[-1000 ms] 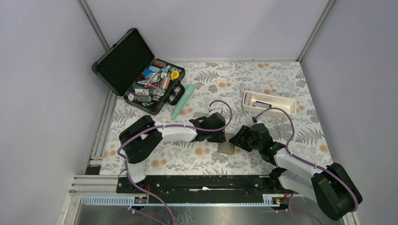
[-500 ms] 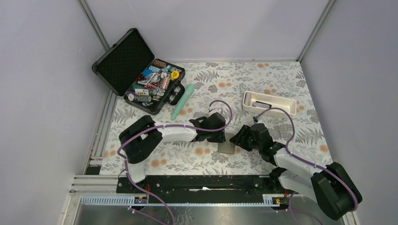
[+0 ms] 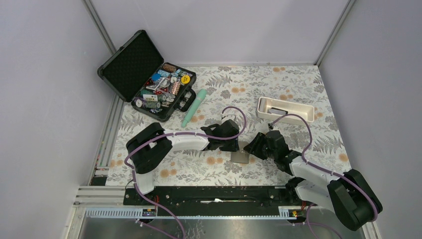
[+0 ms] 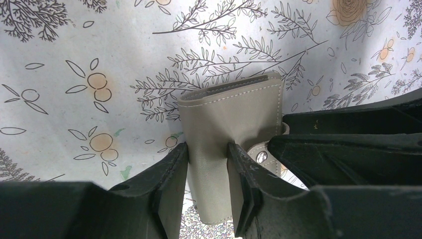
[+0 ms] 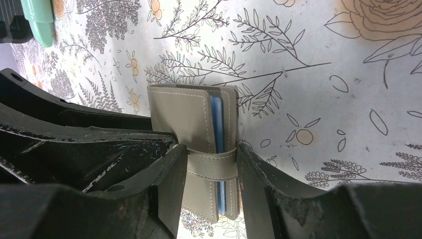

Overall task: Put the credit cards into the card holder
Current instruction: Close the card holder at the center of the board.

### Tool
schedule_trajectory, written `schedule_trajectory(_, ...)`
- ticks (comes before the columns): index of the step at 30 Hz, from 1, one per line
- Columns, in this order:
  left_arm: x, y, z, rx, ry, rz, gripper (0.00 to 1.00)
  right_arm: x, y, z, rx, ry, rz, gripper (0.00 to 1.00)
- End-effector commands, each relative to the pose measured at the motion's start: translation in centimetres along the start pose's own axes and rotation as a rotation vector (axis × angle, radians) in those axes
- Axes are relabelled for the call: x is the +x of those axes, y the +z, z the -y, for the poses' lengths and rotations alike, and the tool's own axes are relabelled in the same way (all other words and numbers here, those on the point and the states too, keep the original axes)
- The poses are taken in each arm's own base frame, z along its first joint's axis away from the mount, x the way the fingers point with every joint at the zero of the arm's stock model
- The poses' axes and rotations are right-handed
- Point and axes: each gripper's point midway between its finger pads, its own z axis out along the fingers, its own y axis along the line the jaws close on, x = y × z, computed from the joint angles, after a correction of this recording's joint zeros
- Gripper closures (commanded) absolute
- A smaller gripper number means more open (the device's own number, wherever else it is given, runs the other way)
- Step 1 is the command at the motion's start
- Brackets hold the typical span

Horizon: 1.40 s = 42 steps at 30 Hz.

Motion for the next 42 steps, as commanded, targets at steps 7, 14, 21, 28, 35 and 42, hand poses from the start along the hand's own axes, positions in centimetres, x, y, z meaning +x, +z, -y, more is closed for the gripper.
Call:
schedule_trajectory(7,2.7,0.5,-2.2,-0.090,0.042,-0.083,0.65,3.0,-0.1,2.9,0.073,-0.023,-0.114,0.52)
schedule_trajectory(14,2.7,0.6,-2.2,-0.091,0.040,-0.083,0.65,3.0,-0.4,2.4,0.042,-0.040,-0.112,0.46)
schedule_trajectory(21,2.8,0.6,-2.4,-0.095,0.038,-0.084,0.65,3.7,-0.4,3.0,0.046,-0.046,-0.133,0.48)
schedule_trajectory(28,2.8,0.6,-2.3,-0.094,0.038,-0.085,0.65,4.0,-0.4,3.1,0.043,-0.062,-0.144,0.49)
schedule_trajectory(35,3.0,0.7,-2.3,-0.094,0.036,-0.094,0.65,4.4,-0.5,3.1,0.029,-0.069,-0.165,0.47)
schedule_trajectory(42,3.0,0.7,-2.4,-0.096,0.036,-0.094,0.65,4.8,-0.6,3.1,0.024,-0.072,-0.176,0.46)
